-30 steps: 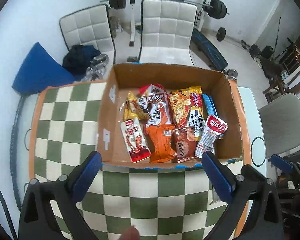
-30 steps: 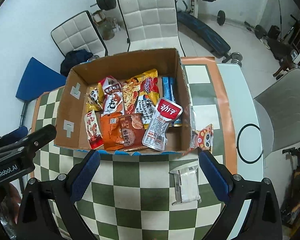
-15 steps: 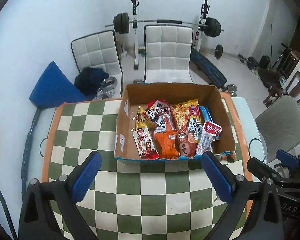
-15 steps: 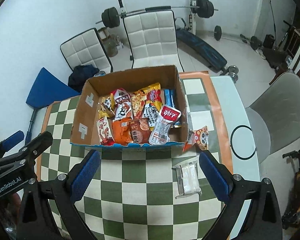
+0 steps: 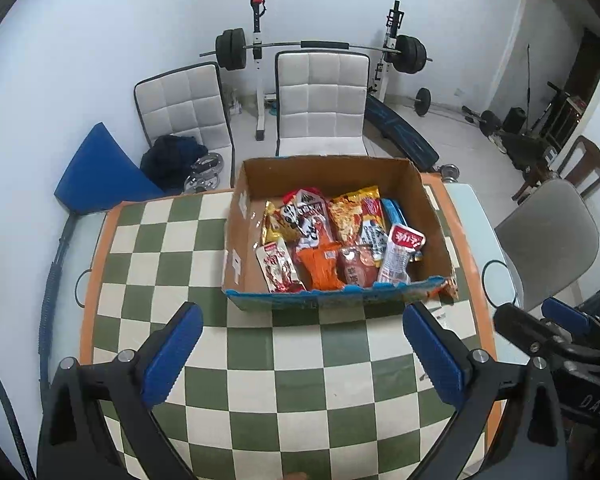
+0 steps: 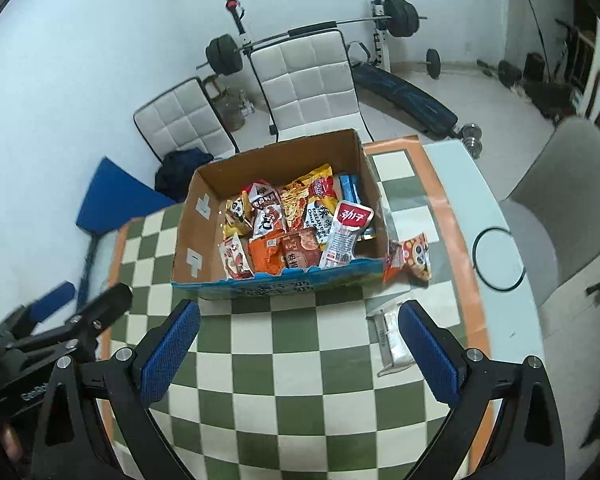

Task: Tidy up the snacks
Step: 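Withdraw both tools and move them toward the last snacks on the table, then grasp the white wrapped pack with the left tool while the right tool grasps the panda chip bag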

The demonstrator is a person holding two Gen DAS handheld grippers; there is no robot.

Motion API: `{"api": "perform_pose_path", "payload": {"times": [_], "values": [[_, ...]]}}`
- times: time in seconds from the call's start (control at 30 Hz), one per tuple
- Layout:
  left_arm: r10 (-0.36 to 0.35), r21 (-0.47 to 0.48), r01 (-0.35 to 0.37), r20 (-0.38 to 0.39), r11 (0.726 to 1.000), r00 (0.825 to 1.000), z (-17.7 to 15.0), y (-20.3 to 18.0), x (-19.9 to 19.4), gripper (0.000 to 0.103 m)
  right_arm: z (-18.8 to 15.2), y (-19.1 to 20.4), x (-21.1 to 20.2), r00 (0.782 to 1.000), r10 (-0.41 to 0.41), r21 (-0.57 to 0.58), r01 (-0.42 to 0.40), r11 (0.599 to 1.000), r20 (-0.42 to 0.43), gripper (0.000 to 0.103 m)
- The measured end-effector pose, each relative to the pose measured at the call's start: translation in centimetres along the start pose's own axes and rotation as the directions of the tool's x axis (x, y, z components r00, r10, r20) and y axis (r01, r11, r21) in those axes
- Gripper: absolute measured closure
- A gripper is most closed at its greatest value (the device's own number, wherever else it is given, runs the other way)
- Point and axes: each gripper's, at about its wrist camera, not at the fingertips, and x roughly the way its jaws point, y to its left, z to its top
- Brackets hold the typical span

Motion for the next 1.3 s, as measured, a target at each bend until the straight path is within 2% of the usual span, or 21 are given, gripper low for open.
{"api": "perform_pose_path", "payload": {"times": [0.17, 0.27, 0.3, 0.4, 0.5, 0.63, 0.77, 0.8, 0.87, 0.93, 0.97, 1.03, 1.07, 1.17, 1.3], "values": [[-0.049, -0.008, 0.049, -0.104, 0.999, 0.993, -1.9, -2.8, 2.7, 0.001, -2.2, -5.7, 1.1, 0.999, 0.002, 0.127, 0.002, 0.992, -0.034, 0.002], [-0.08, -0.002, 0.081, -0.211, 0.997, 0.974, -3.3, -5.8, 6.3, 0.0, -3.5, -10.4, 2.7, 0.996, -0.009, 0.211, 0.027, 0.977, -0.084, 0.002], [-0.091, -0.005, 0.093, -0.265, 0.996, 0.96, -3.8, -7.2, 8.1, 0.001, -3.9, -11.8, 3.2, 0.995, -0.012, 0.236, 0.036, 0.971, -0.103, 0.002], [-0.124, -0.018, 0.125, -0.349, 0.992, 0.929, -5.0, -10.4, 11.6, 0.001, -4.9, -16.6, 4.8, 0.988, -0.008, 0.302, 0.055, 0.952, -0.153, 0.002], [-0.153, -0.019, 0.16, -0.421, 0.987, 0.894, -5.9, -14.2, 15.2, 0.001, -5.6, -20.5, 6.5, 0.98, -0.031, 0.317, 0.094, 0.944, -0.198, 0.002], [-0.174, -0.036, 0.181, -0.502, 0.983, 0.847, -6.8, -18.2, 20.3, 0.001, -6.1, -24.4, 9.6, 0.962, -0.015, 0.313, 0.104, 0.944, -0.274, 0.002], [-0.153, -0.026, 0.167, -0.547, 0.986, 0.823, -7.6, -20.9, 23.9, 0.001, -5.1, -25.6, 13.3, 0.933, -0.006, 0.174, 0.073, 0.982, -0.359, 0.002], [-0.15, -0.026, 0.163, -0.558, 0.986, 0.816, -7.9, -21.4, 24.7, 0.004, -4.6, -25.5, 14.2, 0.927, -0.015, 0.123, 0.066, 0.99, -0.376, 0.002], [-0.126, -0.011, 0.147, -0.579, 0.989, 0.805, -8.7, -22.2, 26.0, 0.014, -3.2, -24.6, 15.7, 0.914, -0.06, -0.013, 0.06, 0.998, -0.401, 0.002], [-0.102, 0.009, 0.133, -0.593, 0.991, 0.799, -9.4, -22.6, 26.7, 0.032, -1.6, -23.6, 17.0, 0.91, -0.096, -0.143, 0.041, 0.989, -0.404, 0.002], [-0.097, 0.011, 0.129, -0.596, 0.992, 0.797, -9.7, -22.7, 26.9, 0.034, -0.6, -23.1, 17.8, 0.907, -0.109, -0.2, 0.029, 0.979, -0.406, 0.002], [-0.096, -0.002, 0.118, -0.595, 0.993, 0.798, -10.2, -22.5, 27.0, 0.046, 0.9, -22.0, 19.1, 0.908, -0.125, -0.284, 0.007, 0.959, -0.4, 0.002], [-0.098, -0.008, 0.116, -0.586, 0.993, 0.804, -10.3, -22.4, 26.7, 0.05, 1.7, -21.3, 19.8, 0.91, -0.13, -0.337, -0.011, 0.942, -0.394, 0.002], [-0.084, -0.018, 0.09, -0.574, 0.996, 0.815, -10.6, -21.9, 26.1, 0.051, 3.3, -19.0, 21.8, 0.915, -0.129, -0.476, -0.077, 0.876, -0.384, 0.002], [-0.085, -0.065, 0.058, -0.567, 0.996, 0.82, -11.5, -20.8, 25.6, 0.051, 4.3, -15.8, 24.5, 0.91, -0.112, -0.595, -0.164, 0.787, -0.399, 0.002]]}}
